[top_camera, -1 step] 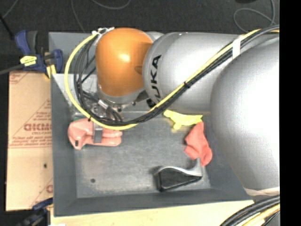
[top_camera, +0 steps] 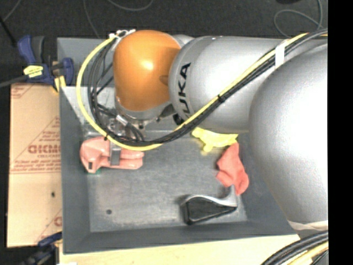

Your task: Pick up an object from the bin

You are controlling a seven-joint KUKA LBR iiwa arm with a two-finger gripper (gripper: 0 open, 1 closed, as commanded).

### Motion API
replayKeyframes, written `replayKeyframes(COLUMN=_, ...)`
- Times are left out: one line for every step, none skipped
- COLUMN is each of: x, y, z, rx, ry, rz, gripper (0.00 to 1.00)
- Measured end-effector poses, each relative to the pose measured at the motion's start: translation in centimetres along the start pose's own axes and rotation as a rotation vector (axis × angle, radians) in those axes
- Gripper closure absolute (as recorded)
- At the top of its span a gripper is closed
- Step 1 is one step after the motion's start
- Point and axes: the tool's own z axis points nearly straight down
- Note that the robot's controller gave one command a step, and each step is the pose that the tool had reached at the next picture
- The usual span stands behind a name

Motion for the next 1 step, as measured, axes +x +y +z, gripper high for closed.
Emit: replayKeyframes(x=-1.04, y=-0.2, z=0.71, rx=0.002, ry=0.008, rz=0.001, gripper=0.0)
